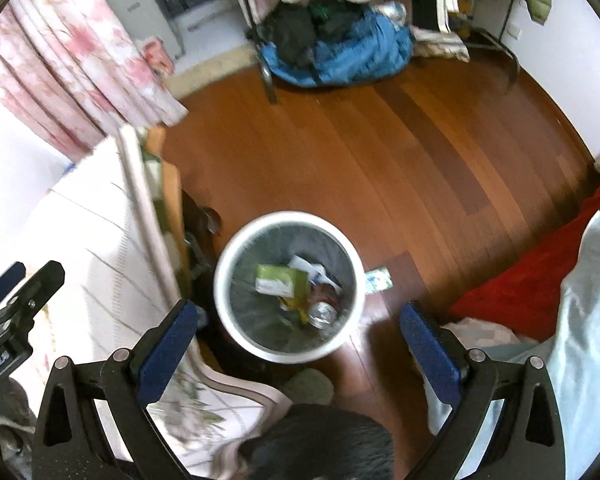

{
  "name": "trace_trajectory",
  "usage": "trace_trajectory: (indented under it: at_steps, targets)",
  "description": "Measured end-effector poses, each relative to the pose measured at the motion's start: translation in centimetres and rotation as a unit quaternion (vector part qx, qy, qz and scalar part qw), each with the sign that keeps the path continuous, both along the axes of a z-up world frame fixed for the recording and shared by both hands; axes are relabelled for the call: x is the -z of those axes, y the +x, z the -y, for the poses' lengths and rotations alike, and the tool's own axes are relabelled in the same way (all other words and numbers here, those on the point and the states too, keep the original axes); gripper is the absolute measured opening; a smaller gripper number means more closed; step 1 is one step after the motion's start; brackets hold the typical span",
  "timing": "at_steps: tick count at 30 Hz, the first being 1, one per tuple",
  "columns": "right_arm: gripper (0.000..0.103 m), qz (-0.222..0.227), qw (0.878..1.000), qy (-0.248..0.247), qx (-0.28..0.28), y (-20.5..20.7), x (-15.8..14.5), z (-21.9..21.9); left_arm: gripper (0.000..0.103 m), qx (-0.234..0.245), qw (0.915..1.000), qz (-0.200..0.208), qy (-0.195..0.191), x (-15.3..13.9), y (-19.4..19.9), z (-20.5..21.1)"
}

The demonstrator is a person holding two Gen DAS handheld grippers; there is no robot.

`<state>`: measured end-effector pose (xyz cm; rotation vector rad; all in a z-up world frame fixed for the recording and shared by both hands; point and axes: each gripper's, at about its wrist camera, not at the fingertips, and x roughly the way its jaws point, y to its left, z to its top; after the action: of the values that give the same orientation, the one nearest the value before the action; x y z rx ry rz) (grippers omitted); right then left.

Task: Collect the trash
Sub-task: 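Grasp the clear plastic lid with the right tool while the left tool grasps the lemon peel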

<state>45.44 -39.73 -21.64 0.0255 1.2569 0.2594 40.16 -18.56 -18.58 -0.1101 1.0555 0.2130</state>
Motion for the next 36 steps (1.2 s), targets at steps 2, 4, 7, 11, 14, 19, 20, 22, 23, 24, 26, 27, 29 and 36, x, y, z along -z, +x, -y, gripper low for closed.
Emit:
trace_trajectory:
  at_steps: [2, 4, 7, 11, 14, 19, 20, 22, 23, 24, 26, 27, 29, 36]
  targets:
    - [0.102, 0.017, 1.000, 0.015, -0.013, -0.3, -2.1, -1.9, 0.103, -0.025, 0.9995, 0.018, 0.006, -1.8, -0.8, -2.5]
    - [0.102, 0.031, 0.998, 0.029, -0.034, -0.5, -4.0, -4.8, 0.103, -0.052, 0.9979, 0.035, 0.013, -3.5, -2.1, -5.3]
    - [0.103, 0.038, 0.995, 0.047, -0.075, -0.9, -5.3, -10.2, 0.103, -0.103, 0.9930, 0.051, 0.028, -5.1, -4.5, -10.6]
    - [0.103, 0.025, 0.989, 0.061, -0.131, -1.4, -4.0, -18.9, 0.103, -0.169, 0.9834, 0.040, 0.051, -4.1, -8.5, -17.3]
    - [0.102, 0.000, 0.984, 0.066, -0.165, -1.2, -0.8, -25.8, 0.103, -0.224, 0.9733, 0.010, 0.050, -1.5, -11.7, -22.6]
    - [0.088, -0.046, 0.981, 0.050, -0.183, -0.4, 5.1, -33.3, 0.103, -0.301, 0.9524, -0.041, 0.031, 4.1, -16.4, -28.6]
    - [0.085, -0.051, 0.981, 0.043, -0.183, -0.2, 6.1, -34.4, 0.103, -0.309, 0.9497, -0.047, 0.024, 5.0, -17.0, -29.1]
    - [0.082, -0.058, 0.980, 0.039, -0.184, 0.3, 7.6, -35.8, 0.103, -0.323, 0.9445, -0.059, 0.005, 6.7, -18.1, -30.0]
    - [0.081, -0.059, 0.981, 0.037, -0.183, 0.4, 8.0, -36.2, 0.103, -0.326, 0.9434, -0.062, -0.002, 7.2, -18.3, -30.3]
    - [0.077, -0.060, 0.981, 0.037, -0.183, 0.6, 8.4, -36.7, 0.103, -0.328, 0.9426, -0.064, -0.010, 7.8, -18.5, -30.5]
    - [0.065, -0.066, 0.980, 0.037, -0.183, 1.0, 9.2, -37.6, 0.103, -0.324, 0.9435, -0.065, -0.026, 8.7, -18.3, -30.4]
    - [0.055, -0.068, 0.980, 0.036, -0.185, 0.9, 9.6, -38.1, 0.103, -0.320, 0.9447, -0.067, -0.032, 9.0, -18.0, -30.2]
    - [0.045, -0.069, 0.979, 0.029, -0.192, 0.7, 10.1, -38.7, 0.103, -0.310, 0.9471, -0.069, -0.045, 9.6, -17.3, -30.0]
    - [0.044, -0.049, 0.975, 0.013, -0.217, -0.8, 9.3, -38.6, 0.103, -0.277, 0.9543, -0.080, -0.078, 11.7, -14.0, -29.2]
